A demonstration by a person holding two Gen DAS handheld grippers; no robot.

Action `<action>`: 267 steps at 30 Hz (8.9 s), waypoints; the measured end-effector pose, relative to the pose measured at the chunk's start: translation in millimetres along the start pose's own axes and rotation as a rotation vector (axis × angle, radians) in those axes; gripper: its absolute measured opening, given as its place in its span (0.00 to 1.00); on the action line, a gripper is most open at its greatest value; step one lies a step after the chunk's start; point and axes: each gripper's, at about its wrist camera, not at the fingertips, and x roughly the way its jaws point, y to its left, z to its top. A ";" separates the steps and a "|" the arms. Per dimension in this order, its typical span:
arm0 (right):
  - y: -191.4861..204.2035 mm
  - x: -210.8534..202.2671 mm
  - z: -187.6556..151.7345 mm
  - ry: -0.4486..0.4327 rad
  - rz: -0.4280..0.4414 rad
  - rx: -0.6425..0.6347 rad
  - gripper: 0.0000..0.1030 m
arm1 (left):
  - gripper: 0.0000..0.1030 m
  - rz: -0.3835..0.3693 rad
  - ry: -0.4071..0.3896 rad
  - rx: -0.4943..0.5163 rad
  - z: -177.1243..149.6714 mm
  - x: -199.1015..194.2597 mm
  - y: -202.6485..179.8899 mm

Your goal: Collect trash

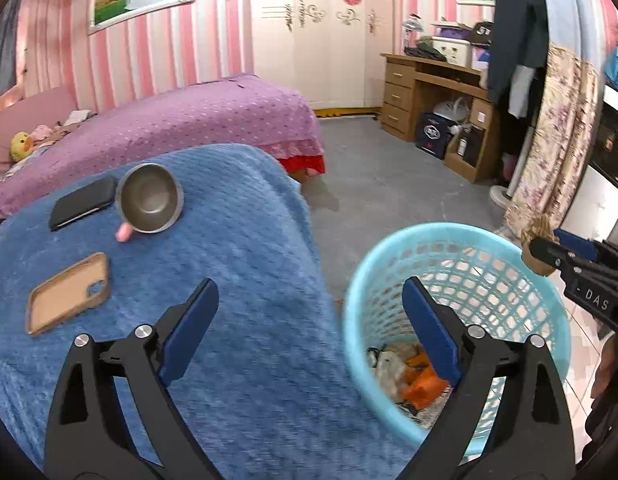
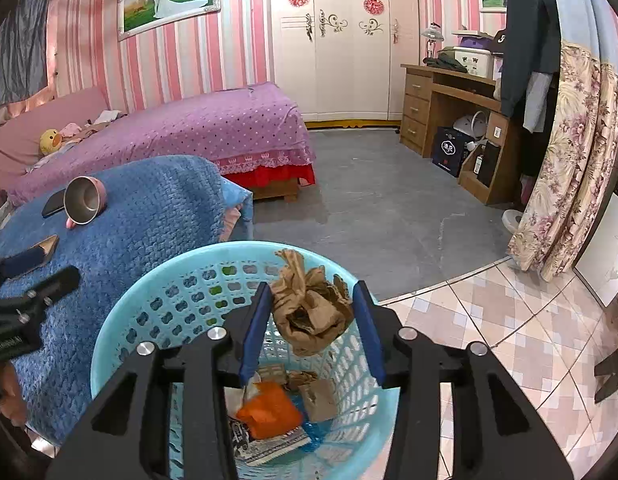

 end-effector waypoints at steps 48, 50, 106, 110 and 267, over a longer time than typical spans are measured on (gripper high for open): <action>188.1 -119.9 -71.2 -0.221 0.114 -0.106 0.95 | 0.95 0.200 -0.165 -0.048 -92.2 -156.5 148.1; 189.0 -117.7 -70.2 -0.220 0.104 -0.107 0.95 | 0.95 0.204 -0.169 -0.042 -92.5 -155.6 147.6; 196.1 -130.5 -65.3 -0.284 0.064 -0.184 0.95 | 0.95 0.193 -0.189 -0.079 -92.1 -157.0 151.9; 196.1 -130.1 -65.2 -0.281 0.064 -0.184 0.95 | 0.95 0.193 -0.188 -0.078 -92.1 -156.6 151.6; 191.3 -131.7 -64.7 -0.276 0.060 -0.184 0.95 | 0.95 0.200 -0.189 -0.084 -94.0 -152.9 154.3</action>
